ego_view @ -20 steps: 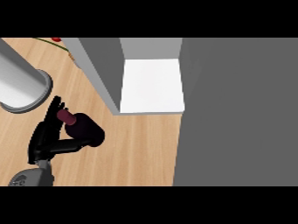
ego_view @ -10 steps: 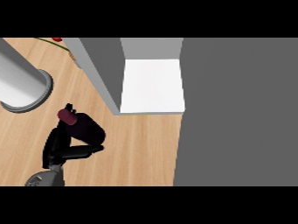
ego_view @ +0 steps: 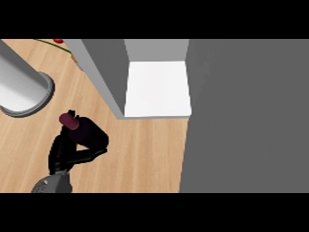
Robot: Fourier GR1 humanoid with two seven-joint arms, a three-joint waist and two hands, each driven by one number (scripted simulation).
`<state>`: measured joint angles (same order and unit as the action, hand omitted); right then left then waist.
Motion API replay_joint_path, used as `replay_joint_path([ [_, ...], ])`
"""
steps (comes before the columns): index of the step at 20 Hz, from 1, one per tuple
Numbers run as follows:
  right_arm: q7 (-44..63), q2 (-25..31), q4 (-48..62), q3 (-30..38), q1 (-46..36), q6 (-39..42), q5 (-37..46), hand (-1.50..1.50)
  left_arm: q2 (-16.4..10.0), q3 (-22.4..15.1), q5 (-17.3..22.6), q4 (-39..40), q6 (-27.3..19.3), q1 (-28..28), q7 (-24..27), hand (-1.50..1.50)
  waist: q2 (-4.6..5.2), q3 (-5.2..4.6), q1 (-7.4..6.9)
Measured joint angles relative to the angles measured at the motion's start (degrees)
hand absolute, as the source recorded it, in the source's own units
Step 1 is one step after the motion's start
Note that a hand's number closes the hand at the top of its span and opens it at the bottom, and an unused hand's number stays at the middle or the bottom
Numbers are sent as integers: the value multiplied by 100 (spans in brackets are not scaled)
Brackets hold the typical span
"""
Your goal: Pick up the wine, place it into the cabinet and close the cabinet
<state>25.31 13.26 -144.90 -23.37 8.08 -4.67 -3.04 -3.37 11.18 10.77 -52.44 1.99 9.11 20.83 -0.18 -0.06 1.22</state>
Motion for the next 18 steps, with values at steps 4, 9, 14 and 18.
replay_joint_path([
  [4, -18, 6, 8, 27, -43, -30, 4, -150, 90, 214, 285, 288, 123, 166, 145, -150, 2, 0, -6],
  [9, 102, 49, 12, 180, -144, -21, -10, -150, 201, 306, 469, 558, 275, 312, 314, -150, 5, 0, -26],
  [14, 107, 10, 10, 20, -64, -62, -6, -150, 219, 368, 583, 839, 380, 576, 374, -150, 0, 1, -4],
  [18, 138, 50, 2, 73, -109, -62, -8, -150, 229, 390, 585, 1107, 389, 806, 554, 150, 5, 1, 2],
])
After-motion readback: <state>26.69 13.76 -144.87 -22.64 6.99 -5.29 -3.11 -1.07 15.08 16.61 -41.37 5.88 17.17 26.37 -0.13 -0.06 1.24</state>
